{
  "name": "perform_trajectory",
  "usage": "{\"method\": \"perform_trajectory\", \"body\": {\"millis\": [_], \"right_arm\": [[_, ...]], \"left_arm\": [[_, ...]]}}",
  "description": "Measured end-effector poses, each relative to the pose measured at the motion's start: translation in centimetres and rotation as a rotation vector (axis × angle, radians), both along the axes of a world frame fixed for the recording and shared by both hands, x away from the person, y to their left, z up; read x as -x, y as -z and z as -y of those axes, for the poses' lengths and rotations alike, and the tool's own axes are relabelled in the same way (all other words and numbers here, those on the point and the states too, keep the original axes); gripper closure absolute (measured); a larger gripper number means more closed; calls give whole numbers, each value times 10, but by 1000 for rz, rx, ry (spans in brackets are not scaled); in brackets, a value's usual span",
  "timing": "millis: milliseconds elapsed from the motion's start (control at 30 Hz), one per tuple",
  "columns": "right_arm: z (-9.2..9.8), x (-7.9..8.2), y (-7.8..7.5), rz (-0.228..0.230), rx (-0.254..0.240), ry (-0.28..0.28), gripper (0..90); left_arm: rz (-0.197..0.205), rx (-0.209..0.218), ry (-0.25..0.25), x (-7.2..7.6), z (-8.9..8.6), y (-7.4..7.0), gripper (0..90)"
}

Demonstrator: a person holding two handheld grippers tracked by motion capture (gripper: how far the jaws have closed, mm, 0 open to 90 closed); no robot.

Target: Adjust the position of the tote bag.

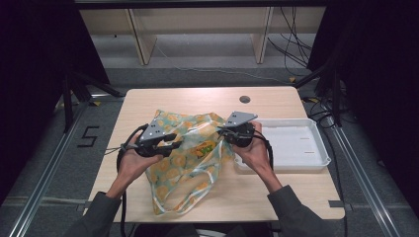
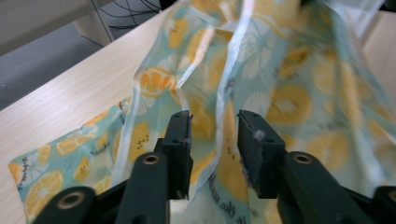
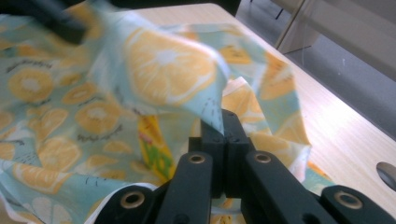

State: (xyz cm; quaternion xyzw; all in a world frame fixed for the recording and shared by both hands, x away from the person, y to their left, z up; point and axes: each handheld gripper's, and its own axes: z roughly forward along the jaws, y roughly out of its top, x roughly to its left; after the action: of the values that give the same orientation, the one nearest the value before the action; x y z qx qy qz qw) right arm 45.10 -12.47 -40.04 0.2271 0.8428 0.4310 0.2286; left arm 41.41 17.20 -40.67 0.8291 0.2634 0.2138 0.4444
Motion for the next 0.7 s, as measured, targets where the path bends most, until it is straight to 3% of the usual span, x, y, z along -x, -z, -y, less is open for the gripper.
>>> {"method": "perform_trajectory", "body": {"millis": [33, 67, 100, 133, 167, 200, 233, 267, 300, 333, 367, 433, 467, 533, 633, 667, 700], "right_arm": [[1, -2, -1, -8, -11, 10, 900], [1, -2, -1, -8, -11, 10, 900], [2, -5, -3, 10, -14, 7, 900], [4, -7, -5, 4, -35, 24, 900], [4, -7, -5, 4, -35, 24, 900], [6, -9, -8, -15, -60, 35, 900], [7, -11, -9, 9, -55, 33, 900], [7, -11, -9, 9, -55, 33, 900], [7, -13, -9, 6, -72, 40, 900], [8, -15, -9, 12, -72, 41, 900], [8, -16, -10, -4, -61, 42, 900], [8, -19, -7, 14, -56, 52, 900], [8, -19, -7, 14, -56, 52, 900], [10, -26, -2, 7, -41, 76, 900], [10, -34, 8, -21, -42, 93, 900], [10, -34, 8, -21, -42, 93, 900], [10, -38, 15, -33, -33, 101, 900]], "left_arm": [[-13, -14, -12, 10, -3, -4, 567], [-13, -14, -12, 10, -3, -4, 496], [-15, -1, -46, 15, -2, -4, 496], [-15, -56, -55, 22, -5, -4, 433], [-15, -56, -55, 22, -5, -4, 419], [-17, -65, -55, 26, -5, -1, 428], [-44, -107, -20, 30, -2, 9, 445], [-44, -107, -20, 30, -2, 9, 478], [-51, -158, 12, 28, 2, 19, 557], [-51, -158, 12, 28, 2, 19, 668], [-40, -159, -10, 19, 2, 24, 740], [-14, -131, -41, 5, -1, 23, 848], [-14, -131, -41, 5, -1, 23, 873], [12, -100, -91, -16, -6, 21, 887], [-2, -78, -121, -37, -11, 26, 890], [-2, -78, -121, -37, -11, 26, 891], [-5, -64, -146, -48, -12, 33, 891]]}}
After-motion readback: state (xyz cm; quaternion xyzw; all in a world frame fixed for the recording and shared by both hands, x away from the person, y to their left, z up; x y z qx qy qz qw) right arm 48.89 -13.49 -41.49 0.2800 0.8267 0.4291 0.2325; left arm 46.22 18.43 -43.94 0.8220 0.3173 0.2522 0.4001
